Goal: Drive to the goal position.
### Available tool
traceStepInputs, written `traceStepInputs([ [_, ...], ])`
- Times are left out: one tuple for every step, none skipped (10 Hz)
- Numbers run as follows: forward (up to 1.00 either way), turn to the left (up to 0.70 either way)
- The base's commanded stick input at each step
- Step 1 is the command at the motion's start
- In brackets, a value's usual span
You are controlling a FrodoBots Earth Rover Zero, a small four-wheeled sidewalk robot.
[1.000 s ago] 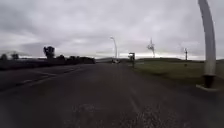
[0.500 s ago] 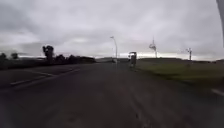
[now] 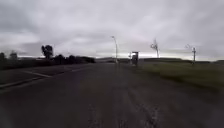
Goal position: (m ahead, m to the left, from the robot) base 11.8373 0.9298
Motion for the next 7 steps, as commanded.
traceStepInputs([
  [1.0,0.0],
  [1.0,0.0],
  [1.0,0.0],
  [1.0,0.0],
  [1.0,0.0],
  [1.0,0.0],
  [1.0,0.0],
])
